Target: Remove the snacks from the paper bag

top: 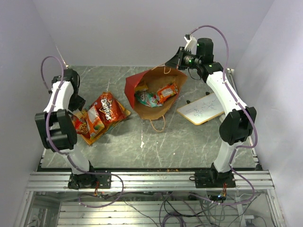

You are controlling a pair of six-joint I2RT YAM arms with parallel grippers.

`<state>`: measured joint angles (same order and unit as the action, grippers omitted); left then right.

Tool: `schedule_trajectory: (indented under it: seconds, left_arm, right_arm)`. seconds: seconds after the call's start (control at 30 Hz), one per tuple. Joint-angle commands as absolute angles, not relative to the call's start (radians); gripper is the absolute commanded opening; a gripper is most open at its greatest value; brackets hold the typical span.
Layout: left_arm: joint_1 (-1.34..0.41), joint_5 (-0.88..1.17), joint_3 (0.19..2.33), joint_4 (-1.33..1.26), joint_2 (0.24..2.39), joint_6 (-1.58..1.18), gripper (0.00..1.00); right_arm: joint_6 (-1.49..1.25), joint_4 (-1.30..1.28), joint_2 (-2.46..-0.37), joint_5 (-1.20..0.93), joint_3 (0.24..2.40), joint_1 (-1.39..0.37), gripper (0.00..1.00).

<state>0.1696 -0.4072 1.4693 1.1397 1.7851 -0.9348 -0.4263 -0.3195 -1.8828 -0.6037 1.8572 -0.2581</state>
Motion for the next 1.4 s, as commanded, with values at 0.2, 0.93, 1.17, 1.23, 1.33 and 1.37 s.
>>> schedule_trajectory:
  seconds: [0.2, 0.93, 1.17, 1.23, 1.33, 1.37]
  left_arm:
    - [0.057, -0.323, 1.531, 1.127, 1.563, -0.961, 0.88]
    - [-0.703, -0.256, 1.381, 0.407, 1.323, -0.502, 0.81]
    - [-0.854, -0.226, 1.332, 0.313, 1.405, -0.332, 0.82]
    - [-0.888, -0.217, 1.295, 0.262, 1.422, -0.269, 0.81]
    - [-0.922, -0.187, 1.226, 0.137, 1.434, -0.165, 0.82]
    - [-0.929, -0.181, 1.2, 0.089, 1.44, -0.136, 0.81]
  right_arm:
    - [-0.435, -0.314, -1.863, -0.612, 1.834, -0.248, 0.0]
    - [-0.381, -0.334, -1.771, -0.45, 1.778, -0.313, 0.0]
    - [-0.442, -0.392, -1.727, -0.221, 1.768, -0.379, 0.0]
    - [-0.463, -0.426, -1.726, -0.168, 1.781, -0.388, 0.0]
    - [-0.476, -0.434, -1.712, -0.146, 1.769, -0.392, 0.0]
    - [-0.472, -0.422, -1.705, -0.15, 1.76, -0.393, 0.0]
